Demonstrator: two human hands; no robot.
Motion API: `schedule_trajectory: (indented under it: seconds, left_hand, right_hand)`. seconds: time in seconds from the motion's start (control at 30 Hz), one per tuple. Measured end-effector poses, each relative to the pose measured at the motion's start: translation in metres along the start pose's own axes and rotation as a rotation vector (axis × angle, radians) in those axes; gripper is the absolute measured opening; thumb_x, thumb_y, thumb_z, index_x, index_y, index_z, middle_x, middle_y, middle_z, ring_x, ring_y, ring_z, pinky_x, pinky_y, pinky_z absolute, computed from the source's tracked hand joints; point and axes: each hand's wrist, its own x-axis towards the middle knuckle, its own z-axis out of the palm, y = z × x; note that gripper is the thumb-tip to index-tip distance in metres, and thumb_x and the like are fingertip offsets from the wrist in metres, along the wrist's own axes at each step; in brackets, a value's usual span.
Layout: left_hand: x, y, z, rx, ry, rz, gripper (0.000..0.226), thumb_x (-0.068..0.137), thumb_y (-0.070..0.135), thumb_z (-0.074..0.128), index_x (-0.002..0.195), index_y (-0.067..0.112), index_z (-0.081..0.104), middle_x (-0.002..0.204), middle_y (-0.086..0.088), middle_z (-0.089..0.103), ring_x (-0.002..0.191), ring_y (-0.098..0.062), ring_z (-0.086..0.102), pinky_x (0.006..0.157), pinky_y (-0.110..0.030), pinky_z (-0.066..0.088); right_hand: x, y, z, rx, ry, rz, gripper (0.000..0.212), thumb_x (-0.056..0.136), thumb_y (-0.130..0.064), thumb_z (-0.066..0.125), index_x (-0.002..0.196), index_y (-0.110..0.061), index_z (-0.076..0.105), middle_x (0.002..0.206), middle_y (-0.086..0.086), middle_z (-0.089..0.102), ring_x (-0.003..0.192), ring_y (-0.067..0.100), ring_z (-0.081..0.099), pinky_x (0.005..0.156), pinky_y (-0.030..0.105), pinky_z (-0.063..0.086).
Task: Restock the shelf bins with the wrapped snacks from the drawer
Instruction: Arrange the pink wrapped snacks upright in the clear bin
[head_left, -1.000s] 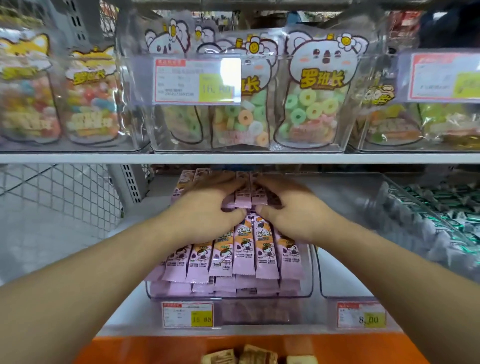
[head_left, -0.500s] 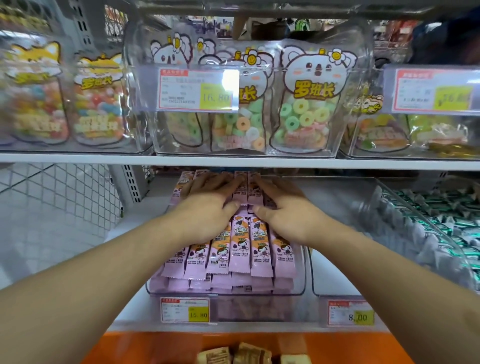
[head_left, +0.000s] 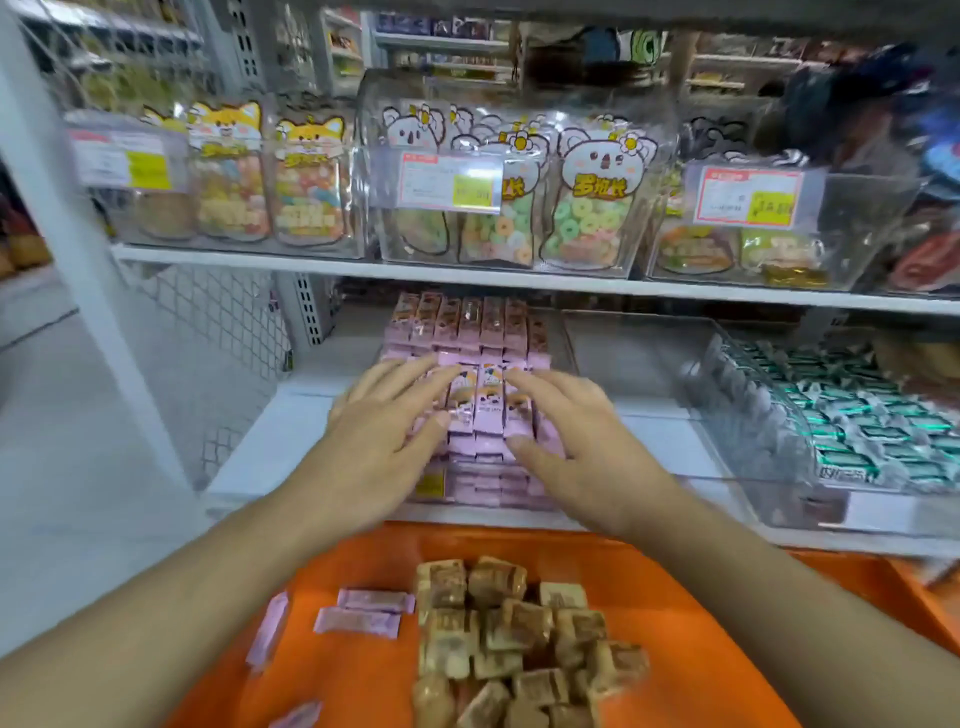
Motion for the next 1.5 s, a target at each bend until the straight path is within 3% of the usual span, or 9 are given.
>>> schedule_trajectory:
  seconds: [0.13, 0.27, 0.37, 0.53, 0.63, 0.8, 0.97, 1.37, 1.5]
  left_hand:
    - [-0.074, -0.006, 0.008, -0.039, 0.026, -0.044, 0.060, 0.099, 0.057, 0.034, 0.149, 0.032, 0.054, 0.157, 0.012, 0.047, 0.146, -0.016, 0.038, 0.123, -0.040, 0.026]
    - [-0.136, -0.037, 0.035, -0.063, -0.099, -0.156, 0.064, 0.097, 0.056, 0.036, 0.145, 0.021, 0.060, 0.149, 0.004, 0.055, 0.139, -0.016, 0.046, 0.117, -0.020, 0.025]
    - [-0.173, -0.070, 0.060, -0.067, -0.209, -0.270, 0.047, 0.104, 0.036, 0.054, 0.146, 0.015, 0.058, 0.148, -0.002, 0.055, 0.139, -0.018, 0.050, 0.113, -0.011, 0.021]
    - [-0.215, -0.126, 0.108, -0.021, -0.398, -0.412, 0.053, 0.102, 0.041, 0.058, 0.151, 0.024, 0.051, 0.152, 0.002, 0.050, 0.146, -0.022, 0.044, 0.123, -0.028, 0.028]
    - [-0.216, -0.151, 0.137, -0.024, -0.470, -0.448, 0.057, 0.101, 0.032, 0.064, 0.154, 0.021, 0.047, 0.156, -0.002, 0.047, 0.144, -0.019, 0.045, 0.119, -0.023, 0.027]
    - [-0.191, -0.193, 0.194, 0.001, -0.522, -0.386, 0.062, 0.101, 0.034, 0.062, 0.158, 0.026, 0.041, 0.164, 0.004, 0.037, 0.150, -0.018, 0.037, 0.120, -0.024, 0.027]
    - [-0.161, -0.230, 0.238, 0.089, -0.558, -0.315, 0.065, 0.098, 0.030, 0.065, 0.158, 0.024, 0.042, 0.166, 0.000, 0.037, 0.152, -0.025, 0.033, 0.124, -0.032, 0.028]
    - [-0.169, -0.215, 0.230, 0.224, -0.601, -0.377, 0.036, 0.097, 0.017, 0.060, 0.133, 0.022, 0.059, 0.144, -0.013, 0.050, 0.134, -0.036, 0.048, 0.103, -0.043, 0.048]
    - [-0.172, -0.194, 0.205, 0.130, -0.552, -0.446, 0.020, 0.098, 0.025, 0.066, 0.114, 0.024, 0.054, 0.119, -0.010, 0.060, 0.109, -0.036, 0.060, 0.079, -0.039, 0.048]
  right_hand:
    - [-0.058, -0.030, 0.037, 0.044, -0.071, -0.036, 0.057, 0.102, -0.037, 0.060, 0.156, -0.026, 0.044, 0.153, -0.004, 0.046, 0.144, 0.015, 0.035, 0.118, 0.020, 0.022]
    - [-0.097, -0.050, 0.093, 0.094, -0.254, 0.027, 0.058, 0.104, -0.039, 0.059, 0.158, -0.030, 0.040, 0.157, -0.005, 0.044, 0.147, 0.014, 0.036, 0.119, 0.022, 0.024]
    - [-0.111, -0.055, 0.133, 0.099, -0.392, 0.104, 0.059, 0.106, -0.037, 0.055, 0.161, -0.031, 0.034, 0.166, -0.003, 0.035, 0.153, 0.016, 0.027, 0.119, 0.024, 0.020]
    - [-0.110, -0.045, 0.203, 0.158, -0.537, 0.233, 0.064, 0.102, -0.041, 0.059, 0.161, -0.036, 0.033, 0.168, 0.002, 0.032, 0.155, 0.023, 0.029, 0.125, 0.035, 0.026]
    - [-0.099, -0.030, 0.246, 0.154, -0.623, 0.290, 0.070, 0.100, -0.047, 0.059, 0.162, -0.037, 0.028, 0.170, 0.002, 0.027, 0.147, 0.023, 0.043, 0.121, 0.038, 0.036]
    - [-0.072, -0.007, 0.305, 0.130, -0.655, 0.299, 0.071, 0.098, -0.034, 0.062, 0.162, -0.024, 0.033, 0.165, 0.007, 0.033, 0.146, 0.026, 0.042, 0.118, 0.035, 0.038]
    - [-0.077, 0.017, 0.322, 0.202, -0.608, 0.310, 0.063, 0.098, -0.032, 0.059, 0.156, -0.035, 0.037, 0.155, -0.003, 0.042, 0.134, 0.022, 0.053, 0.107, 0.037, 0.050]
    - [-0.110, 0.030, 0.304, 0.187, -0.512, 0.179, 0.039, 0.103, -0.021, 0.057, 0.142, -0.023, 0.057, 0.141, -0.003, 0.055, 0.134, 0.015, 0.044, 0.107, 0.032, 0.046]
    - [-0.123, 0.027, 0.310, 0.148, -0.693, 0.081, 0.030, 0.098, -0.021, 0.057, 0.126, -0.027, 0.064, 0.124, -0.010, 0.059, 0.108, 0.010, 0.056, 0.092, 0.034, 0.052]
